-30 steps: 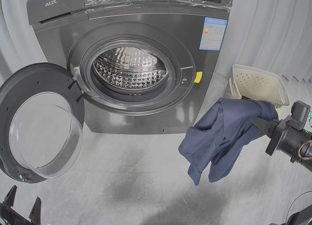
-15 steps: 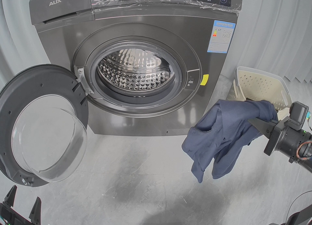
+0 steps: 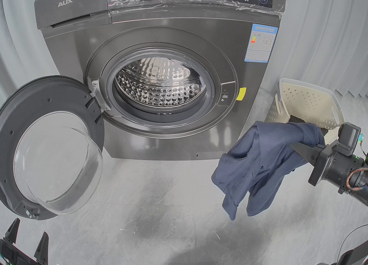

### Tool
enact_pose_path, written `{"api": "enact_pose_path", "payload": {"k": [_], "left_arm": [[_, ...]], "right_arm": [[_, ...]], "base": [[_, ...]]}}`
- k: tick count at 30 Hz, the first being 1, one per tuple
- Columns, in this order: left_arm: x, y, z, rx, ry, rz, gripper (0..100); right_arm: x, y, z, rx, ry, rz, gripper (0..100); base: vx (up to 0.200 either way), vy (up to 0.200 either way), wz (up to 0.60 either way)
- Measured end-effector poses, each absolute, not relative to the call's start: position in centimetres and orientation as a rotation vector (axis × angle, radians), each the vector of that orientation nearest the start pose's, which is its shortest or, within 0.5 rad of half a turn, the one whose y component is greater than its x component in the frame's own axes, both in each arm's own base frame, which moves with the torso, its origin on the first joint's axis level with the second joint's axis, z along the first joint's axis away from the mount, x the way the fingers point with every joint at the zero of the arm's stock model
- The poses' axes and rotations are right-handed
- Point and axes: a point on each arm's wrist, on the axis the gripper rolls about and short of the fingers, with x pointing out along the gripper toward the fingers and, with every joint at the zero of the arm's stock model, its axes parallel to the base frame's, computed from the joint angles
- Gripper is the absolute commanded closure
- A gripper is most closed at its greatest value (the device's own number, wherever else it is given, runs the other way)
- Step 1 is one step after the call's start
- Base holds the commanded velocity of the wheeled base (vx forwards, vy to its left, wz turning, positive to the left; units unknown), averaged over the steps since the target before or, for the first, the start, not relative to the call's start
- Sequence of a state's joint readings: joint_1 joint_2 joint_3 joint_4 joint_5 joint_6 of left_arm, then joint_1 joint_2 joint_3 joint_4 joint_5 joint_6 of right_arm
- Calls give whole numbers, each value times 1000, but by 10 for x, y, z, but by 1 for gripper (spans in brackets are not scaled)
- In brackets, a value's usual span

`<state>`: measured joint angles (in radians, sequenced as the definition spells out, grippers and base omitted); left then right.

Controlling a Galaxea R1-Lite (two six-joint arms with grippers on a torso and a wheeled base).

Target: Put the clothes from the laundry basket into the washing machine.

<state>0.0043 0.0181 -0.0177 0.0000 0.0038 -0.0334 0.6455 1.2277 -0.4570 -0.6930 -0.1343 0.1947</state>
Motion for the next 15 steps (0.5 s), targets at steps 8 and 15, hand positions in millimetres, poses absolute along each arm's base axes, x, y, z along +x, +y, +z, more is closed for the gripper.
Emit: {"api": "enact_pose_path", "payload": {"k": [8, 15], "left_arm": [[-23, 0, 81, -33, 0, 9, 0], [-23, 0, 81, -23, -1, 11, 0]], "right_arm": [[146, 106, 206, 158, 129, 500, 100], [145, 109, 204, 156, 137, 515, 100]], "base": [[0, 175, 0], [0, 57, 0]]}}
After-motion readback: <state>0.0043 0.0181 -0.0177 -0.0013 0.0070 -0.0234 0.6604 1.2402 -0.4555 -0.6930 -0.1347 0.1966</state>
